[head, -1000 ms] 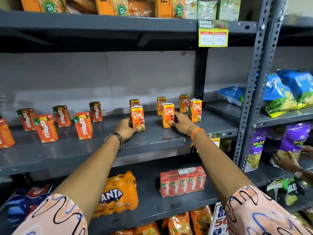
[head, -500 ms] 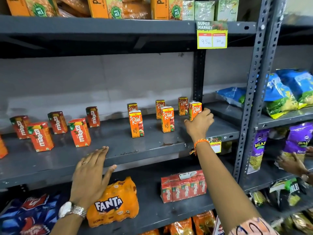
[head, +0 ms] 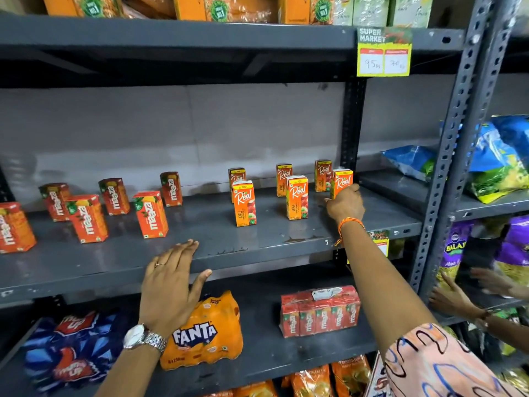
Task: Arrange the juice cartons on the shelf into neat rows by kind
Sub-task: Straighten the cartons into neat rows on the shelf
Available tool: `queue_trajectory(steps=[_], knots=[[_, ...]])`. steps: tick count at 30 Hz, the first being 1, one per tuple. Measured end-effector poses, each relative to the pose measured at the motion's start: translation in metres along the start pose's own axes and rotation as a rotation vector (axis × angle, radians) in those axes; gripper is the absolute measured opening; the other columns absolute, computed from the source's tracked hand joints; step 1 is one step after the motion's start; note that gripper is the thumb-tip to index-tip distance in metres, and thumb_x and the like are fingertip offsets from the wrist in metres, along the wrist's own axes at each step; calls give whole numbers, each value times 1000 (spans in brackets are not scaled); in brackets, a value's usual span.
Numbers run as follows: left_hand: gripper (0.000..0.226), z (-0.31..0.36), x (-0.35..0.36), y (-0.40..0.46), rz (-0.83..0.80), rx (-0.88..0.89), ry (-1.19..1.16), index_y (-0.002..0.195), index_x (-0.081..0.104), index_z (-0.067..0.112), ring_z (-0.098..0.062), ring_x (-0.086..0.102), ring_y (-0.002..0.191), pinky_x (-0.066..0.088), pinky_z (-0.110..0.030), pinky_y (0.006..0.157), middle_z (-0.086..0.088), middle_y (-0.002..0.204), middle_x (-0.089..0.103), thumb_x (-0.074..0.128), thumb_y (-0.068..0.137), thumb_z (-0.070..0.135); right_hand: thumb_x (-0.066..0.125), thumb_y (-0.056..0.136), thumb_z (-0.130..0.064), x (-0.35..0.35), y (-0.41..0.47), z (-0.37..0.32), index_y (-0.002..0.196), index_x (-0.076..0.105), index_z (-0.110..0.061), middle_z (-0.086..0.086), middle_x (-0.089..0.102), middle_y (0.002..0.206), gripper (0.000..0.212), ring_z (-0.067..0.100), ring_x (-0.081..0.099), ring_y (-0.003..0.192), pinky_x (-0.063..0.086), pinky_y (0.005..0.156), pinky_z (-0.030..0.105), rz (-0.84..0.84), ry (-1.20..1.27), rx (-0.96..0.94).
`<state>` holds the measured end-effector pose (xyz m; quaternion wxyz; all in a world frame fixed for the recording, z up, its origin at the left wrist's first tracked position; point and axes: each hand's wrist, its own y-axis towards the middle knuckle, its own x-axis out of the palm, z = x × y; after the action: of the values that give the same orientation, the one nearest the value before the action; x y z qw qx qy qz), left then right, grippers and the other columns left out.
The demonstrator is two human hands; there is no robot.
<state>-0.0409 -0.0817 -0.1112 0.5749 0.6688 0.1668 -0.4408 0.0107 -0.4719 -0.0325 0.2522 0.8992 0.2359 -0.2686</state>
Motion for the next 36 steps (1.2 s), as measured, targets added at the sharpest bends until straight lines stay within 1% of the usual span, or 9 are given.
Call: queue_trajectory(steps=[4, 19, 23, 25, 27, 29, 31, 33, 36], knots=[[65, 2, 1, 0, 1, -7, 3, 138, 50, 18, -25, 54, 127, 38, -45, 106, -4, 138, 59, 32, 93, 60, 72, 82, -16, 4, -1, 5, 129, 38, 4, 28, 56, 130, 62, 45, 55, 121, 46, 99, 50, 42, -10, -40], [62, -2, 5, 0, 46, 10, -3, 139, 50, 19, -22, 52, 128, 36, -42, 107, -2, 138, 58, 35, 93, 58, 73, 80, -17, -2, 0, 7, 132, 36, 6, 28, 55, 131, 67, 44, 54, 122, 47, 99, 47, -18, 24, -24], [61, -4, 3, 0, 38, 8, -17, 139, 49, 21, -20, 52, 128, 36, -40, 107, 1, 139, 58, 37, 93, 58, 76, 78, -19, -6, -3, 4, 149, 13, 7, 31, 42, 143, 99, 45, 42, 134, 38, 109, 49, -11, 91, 23], [61, -5, 1, -1, 8, 5, -33, 140, 49, 22, -19, 52, 130, 36, -39, 108, 3, 140, 57, 38, 93, 59, 77, 77, -16, -9, -20, -4, 152, 1, 6, 32, 30, 151, 109, 46, 33, 139, 32, 114, 50, 141, 182, 29], [60, -9, -4, 1, -6, 24, -102, 140, 51, 26, -15, 50, 132, 35, -38, 110, 7, 141, 56, 41, 91, 60, 69, 80, -11, -11, -49, -18, 151, -1, 7, 30, 19, 156, 102, 44, 25, 143, 25, 118, 49, 372, 306, -47], [51, -20, -18, 6, -43, 10, -310, 134, 57, 33, -3, 50, 129, 37, -31, 111, 18, 136, 57, 50, 90, 58, 59, 83, -11, -5, -84, -37, 150, 3, 9, 26, 13, 159, 89, 39, 16, 149, 14, 123, 48, 530, 430, -210], [33, -40, -39, 14, -65, -69, -581, 120, 66, 37, 8, 58, 113, 45, -18, 99, 25, 119, 65, 62, 89, 46, 54, 84, -11, 7, -124, -62, 146, 12, 13, 24, 19, 156, 78, 38, 23, 146, 18, 120, 52, 581, 519, -438], [22, -66, -59, 22, 13, -170, -710, 108, 70, 36, 7, 67, 91, 50, -11, 82, 21, 97, 73, 70, 87, 28, 55, 82, -2, 27, -163, -89, 138, 25, 20, 22, 32, 144, 67, 34, 37, 130, 32, 112, 45, 516, 555, -661], [24, -120, -68, 41, 206, -456, -654, 101, 68, 28, -7, 69, 74, 51, -14, 71, 10, 78, 69, 71, 83, 11, 64, 80, -6, 56, -208, -139, 141, 34, 2, 18, 39, 141, 68, 30, 40, 132, 35, 114, 47, 16, 593, -804]])
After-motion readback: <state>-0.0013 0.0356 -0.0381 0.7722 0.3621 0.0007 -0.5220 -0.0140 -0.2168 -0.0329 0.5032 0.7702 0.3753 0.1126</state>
